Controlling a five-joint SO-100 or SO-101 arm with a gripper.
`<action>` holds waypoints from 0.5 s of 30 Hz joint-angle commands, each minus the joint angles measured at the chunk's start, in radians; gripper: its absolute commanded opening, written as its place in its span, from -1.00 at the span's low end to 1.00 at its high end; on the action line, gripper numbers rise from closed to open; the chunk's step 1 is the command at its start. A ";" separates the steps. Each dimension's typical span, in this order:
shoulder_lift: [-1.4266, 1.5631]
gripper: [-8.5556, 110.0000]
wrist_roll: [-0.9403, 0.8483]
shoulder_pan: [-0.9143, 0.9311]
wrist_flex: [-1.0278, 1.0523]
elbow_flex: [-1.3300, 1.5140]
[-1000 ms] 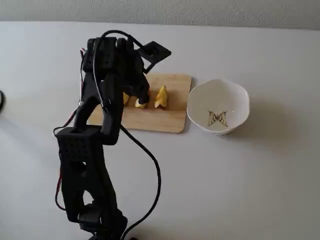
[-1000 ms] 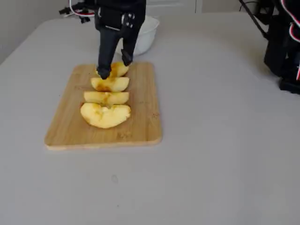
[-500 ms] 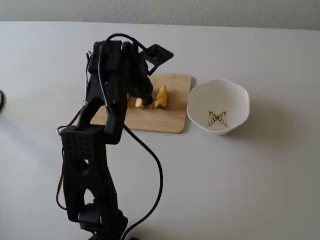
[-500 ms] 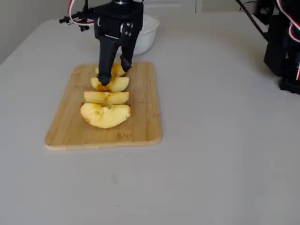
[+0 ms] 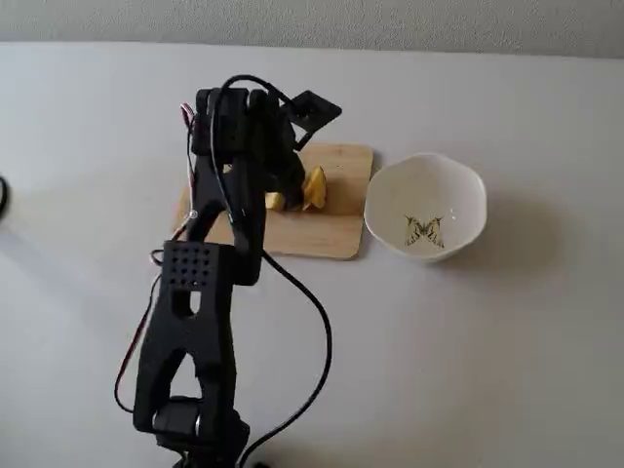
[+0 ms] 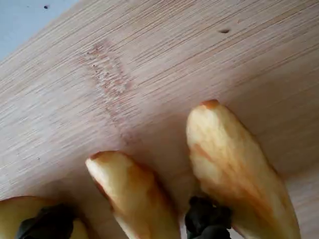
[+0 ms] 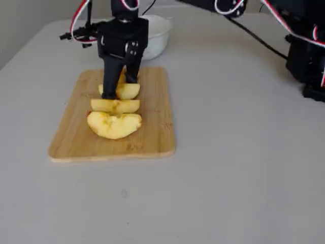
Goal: Pick up the second from the right apple slice from the cutting board and place it into the bowl
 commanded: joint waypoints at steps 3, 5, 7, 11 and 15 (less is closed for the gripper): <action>0.000 -0.40 -0.005 0.021 0.046 -0.101; -0.005 -0.43 -0.009 0.028 0.046 -0.100; -0.011 -0.47 -0.011 0.035 0.048 -0.094; -0.011 -0.54 -0.018 0.052 0.048 -0.063; -0.014 -0.75 -0.020 0.058 0.048 -0.058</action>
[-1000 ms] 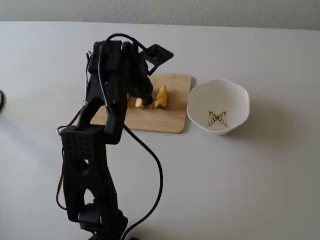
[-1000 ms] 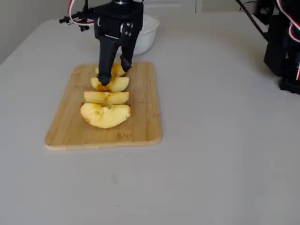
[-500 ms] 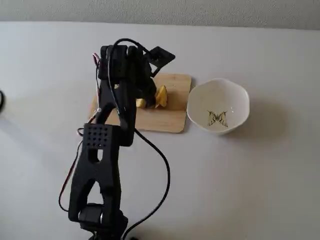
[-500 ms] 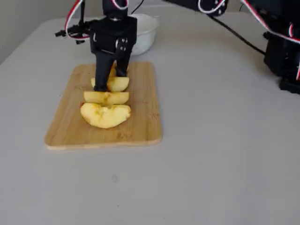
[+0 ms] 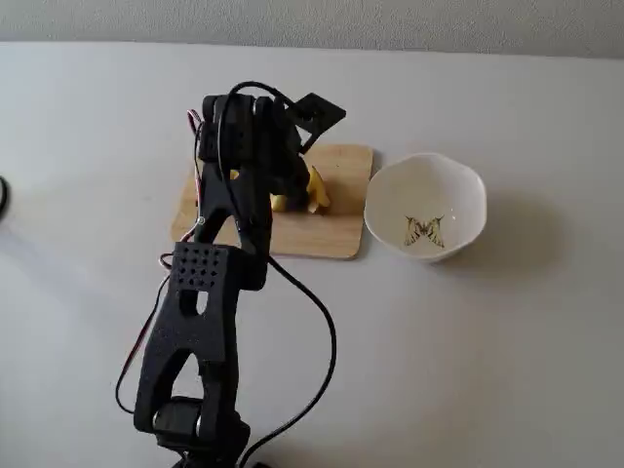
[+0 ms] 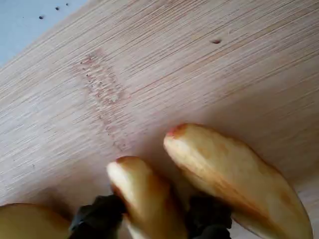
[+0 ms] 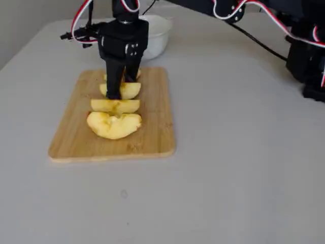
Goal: Pick up the second from the right apple slice from the cutting board and place it into the bowl
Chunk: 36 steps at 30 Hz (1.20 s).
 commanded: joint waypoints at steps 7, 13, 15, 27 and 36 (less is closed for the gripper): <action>0.014 -0.86 0.005 0.014 0.044 -0.018; 0.107 -0.86 0.071 -0.032 0.043 -0.020; 0.164 -0.86 0.114 -0.057 0.041 -0.028; 0.584 -0.86 0.423 0.046 0.043 0.081; 0.620 -0.86 0.502 0.344 0.043 0.236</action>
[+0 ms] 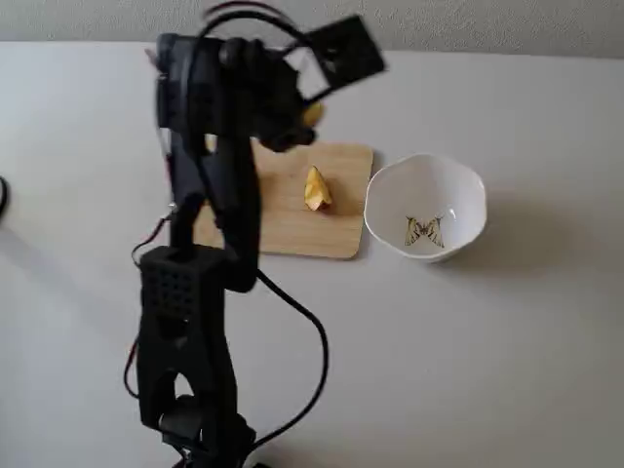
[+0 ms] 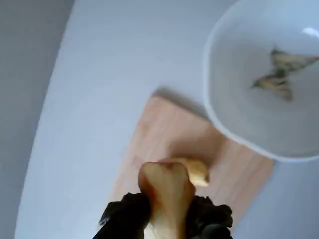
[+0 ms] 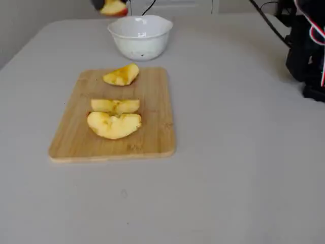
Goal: Pick up the second from the right apple slice from the cutting board and place it into the bowl
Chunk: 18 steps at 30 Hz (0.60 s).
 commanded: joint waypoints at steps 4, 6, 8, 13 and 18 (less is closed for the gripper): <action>0.025 -0.86 0.005 0.201 0.040 0.008; 0.005 -0.86 -0.003 0.222 0.035 0.002; -0.006 -0.86 -0.011 0.236 0.029 0.000; -0.044 -0.83 -0.018 0.268 0.012 -0.009; -0.063 -0.57 -0.018 0.281 -0.006 -0.011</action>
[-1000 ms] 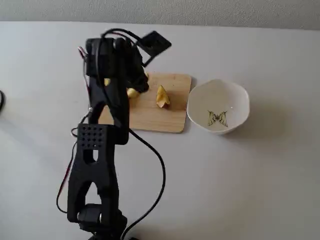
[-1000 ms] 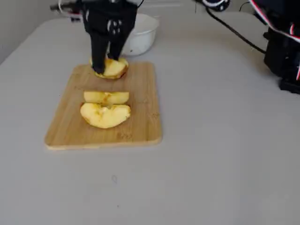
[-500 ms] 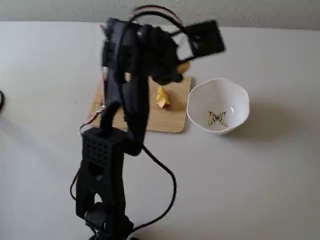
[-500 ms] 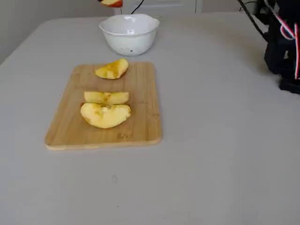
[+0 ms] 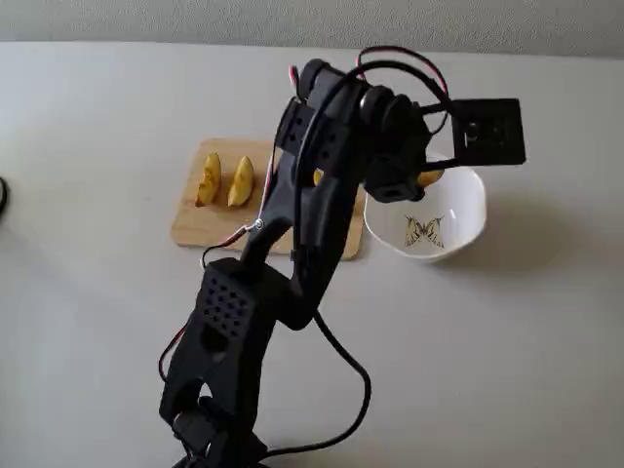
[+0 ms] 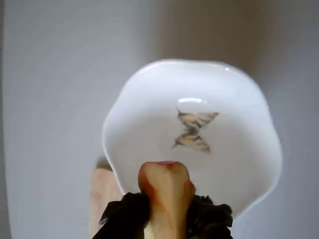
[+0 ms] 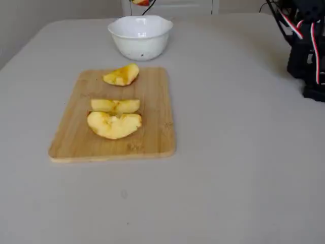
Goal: Pick up the second from the right apple slice from the cutting board and place it into the bowl
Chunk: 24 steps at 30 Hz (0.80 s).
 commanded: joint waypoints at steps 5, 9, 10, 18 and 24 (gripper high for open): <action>0.014 -0.27 -0.002 0.009 0.000 -0.083; 0.052 -0.23 -0.003 -0.035 0.020 -0.152; 0.078 -0.24 0.003 -0.051 0.028 -0.152; 0.540 -0.80 0.198 -0.221 0.044 -0.002; 1.111 -0.86 0.420 -0.436 0.038 0.402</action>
